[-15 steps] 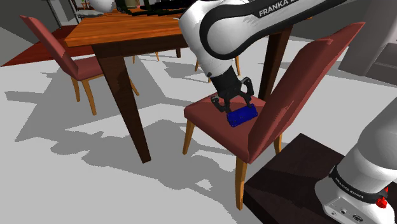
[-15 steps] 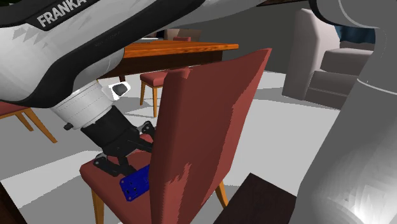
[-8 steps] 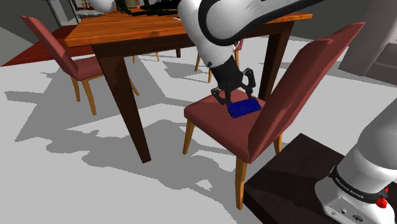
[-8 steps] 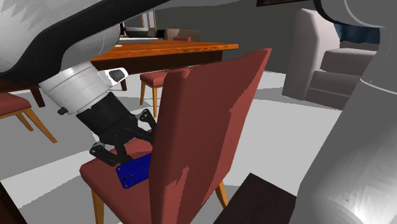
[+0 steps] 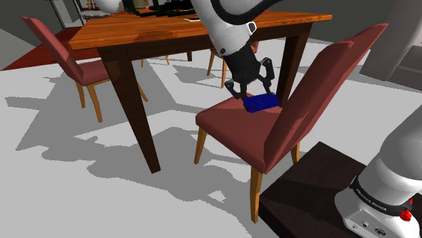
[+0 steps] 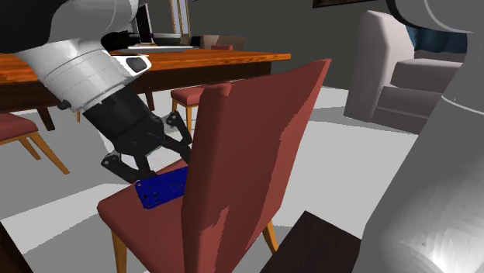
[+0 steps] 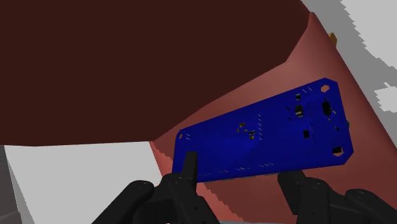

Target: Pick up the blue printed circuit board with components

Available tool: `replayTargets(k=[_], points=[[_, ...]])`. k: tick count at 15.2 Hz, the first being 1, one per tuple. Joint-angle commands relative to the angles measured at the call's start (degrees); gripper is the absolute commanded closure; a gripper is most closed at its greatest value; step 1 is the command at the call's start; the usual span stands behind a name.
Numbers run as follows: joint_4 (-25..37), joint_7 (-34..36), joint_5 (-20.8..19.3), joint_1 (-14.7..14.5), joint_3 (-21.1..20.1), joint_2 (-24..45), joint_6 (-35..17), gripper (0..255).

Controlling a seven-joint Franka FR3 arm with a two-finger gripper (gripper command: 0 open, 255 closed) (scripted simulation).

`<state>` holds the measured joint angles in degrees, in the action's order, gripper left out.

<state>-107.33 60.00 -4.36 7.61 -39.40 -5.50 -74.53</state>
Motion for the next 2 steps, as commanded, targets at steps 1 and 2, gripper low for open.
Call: replayTargets(k=[1,2], points=[[0.8,-0.1,0.1,0.0,0.0,-0.2,0.9,255],[0.8,-0.1,0.1,0.0,0.0,-0.2,1.0,255]])
